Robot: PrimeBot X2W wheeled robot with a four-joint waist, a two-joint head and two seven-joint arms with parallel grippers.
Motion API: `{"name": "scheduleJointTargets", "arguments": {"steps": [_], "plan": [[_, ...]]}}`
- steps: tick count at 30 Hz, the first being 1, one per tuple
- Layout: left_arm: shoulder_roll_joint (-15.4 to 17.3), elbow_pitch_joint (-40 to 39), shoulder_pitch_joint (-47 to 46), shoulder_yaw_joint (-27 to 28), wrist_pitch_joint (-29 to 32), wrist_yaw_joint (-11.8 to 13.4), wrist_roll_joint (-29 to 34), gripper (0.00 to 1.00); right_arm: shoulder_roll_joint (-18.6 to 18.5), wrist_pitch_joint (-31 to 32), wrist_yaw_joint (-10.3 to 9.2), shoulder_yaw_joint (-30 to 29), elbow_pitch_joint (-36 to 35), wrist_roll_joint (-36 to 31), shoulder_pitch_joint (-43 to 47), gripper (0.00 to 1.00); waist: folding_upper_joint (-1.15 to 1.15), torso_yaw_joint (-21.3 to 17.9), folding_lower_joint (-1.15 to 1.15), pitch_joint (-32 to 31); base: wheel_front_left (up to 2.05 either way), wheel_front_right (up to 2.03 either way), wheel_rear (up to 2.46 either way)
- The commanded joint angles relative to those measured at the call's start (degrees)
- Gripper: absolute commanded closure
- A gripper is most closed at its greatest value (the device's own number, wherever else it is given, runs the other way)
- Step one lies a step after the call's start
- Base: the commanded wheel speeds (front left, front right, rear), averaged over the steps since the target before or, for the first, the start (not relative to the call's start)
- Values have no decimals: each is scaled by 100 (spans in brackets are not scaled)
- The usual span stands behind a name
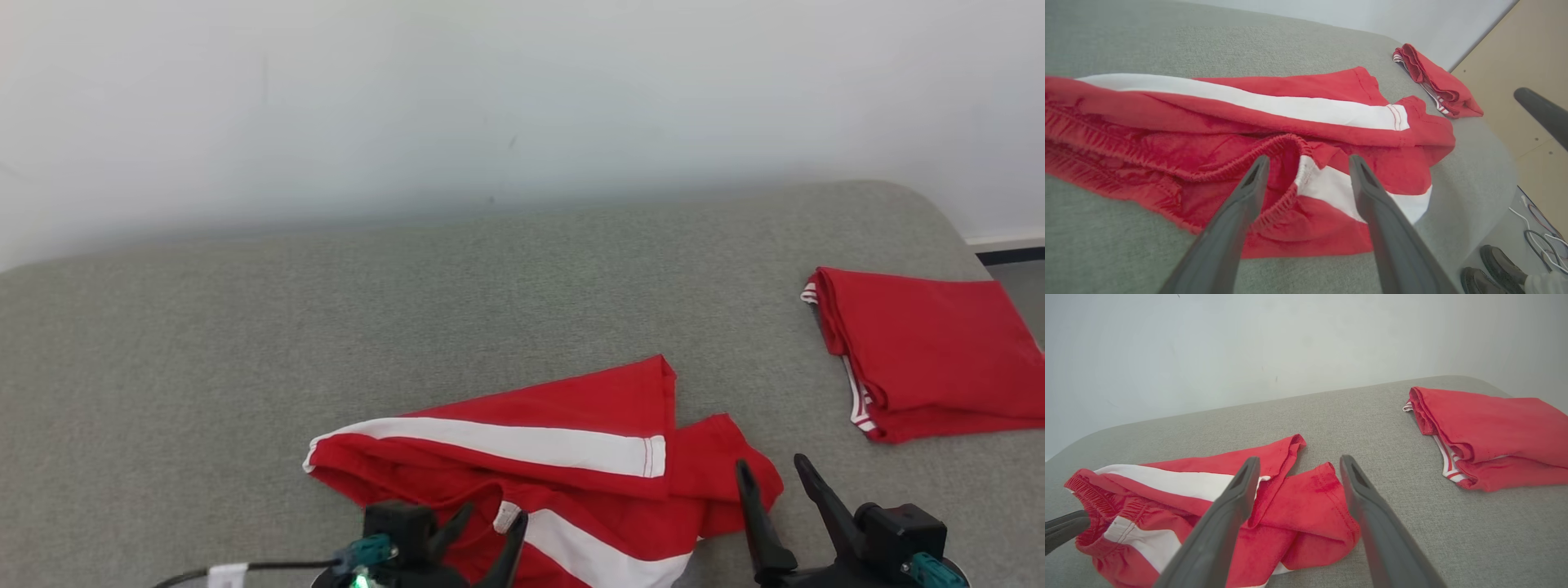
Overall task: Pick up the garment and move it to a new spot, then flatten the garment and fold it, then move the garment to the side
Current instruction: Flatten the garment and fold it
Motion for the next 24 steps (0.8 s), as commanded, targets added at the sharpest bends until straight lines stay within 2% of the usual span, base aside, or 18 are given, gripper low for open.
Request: {"name": "scheduleJointTargets", "arguments": {"steps": [1, 6, 7, 8, 9, 11, 16, 24], "plan": [[-82, 178, -169, -40, 55, 45, 41, 0, 1, -21, -15, 34, 14, 5, -34, 0, 0, -99, 0, 18, 0, 0, 0], [-257, 730, -377, -87, 263, 88, -13, 0, 3, -25, -15, 47, 24, -5, -54, 0, 0, -291, 0, 80, 0, 0, 0], [-276, 810, -420, -101, 299, 84, -6, 17, 3, -25, -15, 51, 16, -3, -52, 0, 0, -317, 0, 102, 0, 0, 0], [-285, 877, -455, -106, 316, 78, -5, 74, 2, -28, -15, 47, 14, -2, -50, 0, 0, -337, 0, 120, 0, 0, 0], [-290, 936, -494, -95, 311, 76, -14, 100, 3, -29, -15, 53, 8, 4, -50, 0, 0, -351, 0, 142, 0, 0, 0], [-304, 999, -540, -24, 215, 37, -62, 100, 4, -23, -15, 44, 16, 33, -50, 0, 0, -356, 0, 168, 0, 0, 0], [-209, 1027, -614, 299, -211, 189, -105, 100, 5, 178, -14, 35, 132, 53, -41, 0, 0, -250, 0, 216, 0, 0, 0], [-45, 1019, -454, 600, -526, 373, -210, 100, 2, 1107, -15, -207, 692, -303, -375, 0, 0, 45, 0, 260, 0, 0, 0]]}}
